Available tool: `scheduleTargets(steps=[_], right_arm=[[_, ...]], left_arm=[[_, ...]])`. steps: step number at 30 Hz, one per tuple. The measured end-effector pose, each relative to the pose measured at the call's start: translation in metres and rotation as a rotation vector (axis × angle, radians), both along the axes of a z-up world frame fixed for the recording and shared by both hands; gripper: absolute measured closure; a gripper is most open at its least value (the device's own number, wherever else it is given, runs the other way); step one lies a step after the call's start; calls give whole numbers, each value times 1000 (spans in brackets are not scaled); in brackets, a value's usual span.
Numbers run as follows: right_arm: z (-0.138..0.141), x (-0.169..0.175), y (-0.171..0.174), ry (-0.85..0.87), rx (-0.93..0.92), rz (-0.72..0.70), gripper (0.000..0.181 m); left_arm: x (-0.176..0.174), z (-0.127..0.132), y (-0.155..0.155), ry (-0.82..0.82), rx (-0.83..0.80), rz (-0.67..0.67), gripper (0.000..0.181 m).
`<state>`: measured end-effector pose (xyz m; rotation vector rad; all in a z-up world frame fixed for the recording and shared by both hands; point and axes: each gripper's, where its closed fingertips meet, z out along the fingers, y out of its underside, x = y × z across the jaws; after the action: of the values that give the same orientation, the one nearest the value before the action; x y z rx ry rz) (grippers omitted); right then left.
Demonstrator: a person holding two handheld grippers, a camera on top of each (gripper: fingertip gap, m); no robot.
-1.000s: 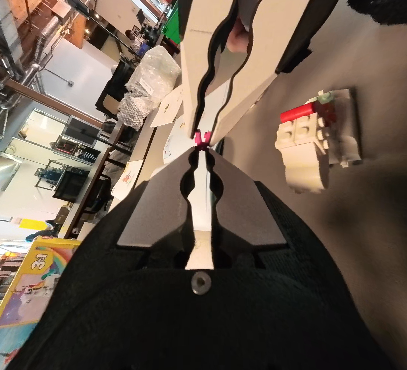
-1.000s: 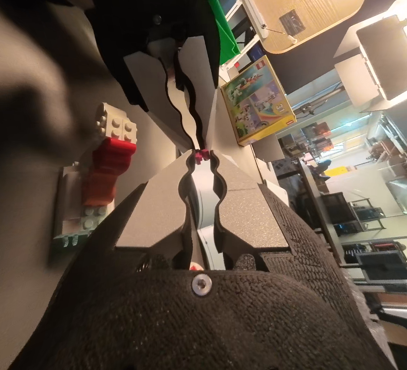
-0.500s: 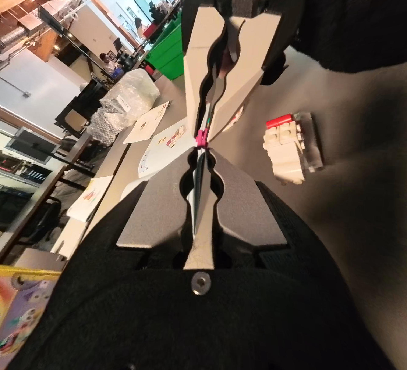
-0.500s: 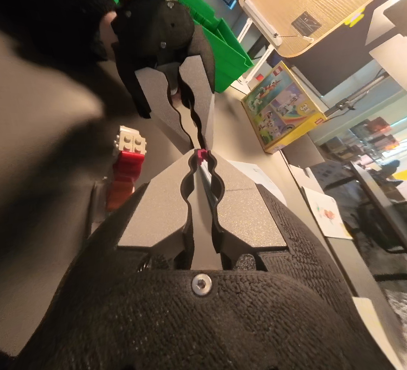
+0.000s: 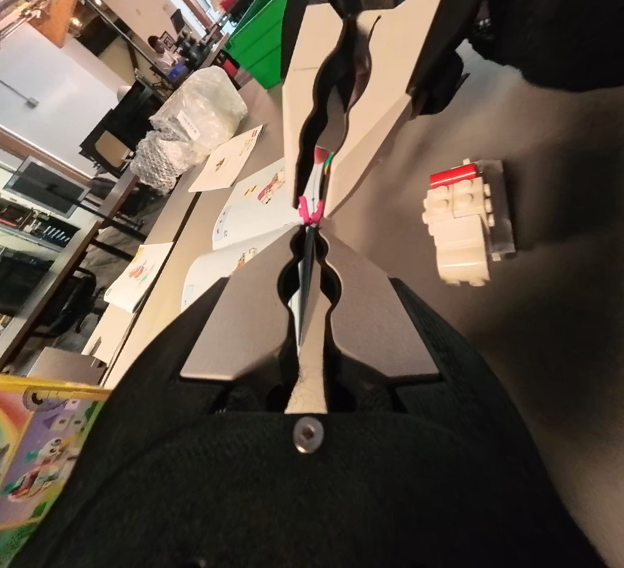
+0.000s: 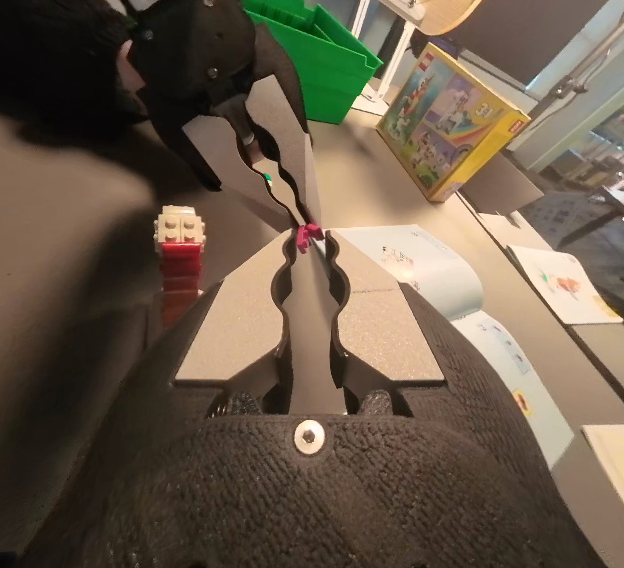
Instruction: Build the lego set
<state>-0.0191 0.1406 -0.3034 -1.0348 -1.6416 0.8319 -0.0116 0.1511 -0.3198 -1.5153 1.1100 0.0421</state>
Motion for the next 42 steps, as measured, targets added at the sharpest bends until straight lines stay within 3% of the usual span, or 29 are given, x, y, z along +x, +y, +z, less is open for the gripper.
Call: scheduleTargets(steps=[6,10,16,23,26,31,34,37,42], right_arm=[[9,-2,15,34,-231,-86,169],[8,-1,20,24,-285,-102,168],[27,4,46,170,-143,-229,168],[86,38,77,550,166,-486,171],[105,59,87,640,182,-559,172],[124,94,109,739,55,-621,169],[115,93,108,642,-23,-530,169],[80,81,96,408,-146,-383,165],[61,79,95,353,-121,-397,163]], left_arm=[[-14,11,10,-15,68,106,181],[-18,5,13,5,48,133,181],[-18,4,15,20,73,152,181],[-19,14,14,17,184,171,181],[-26,27,16,-36,248,202,181],[-39,40,18,-214,240,229,181],[-45,43,19,-295,216,238,181],[-51,47,20,-345,216,252,181],[-62,51,21,-406,194,282,181]])
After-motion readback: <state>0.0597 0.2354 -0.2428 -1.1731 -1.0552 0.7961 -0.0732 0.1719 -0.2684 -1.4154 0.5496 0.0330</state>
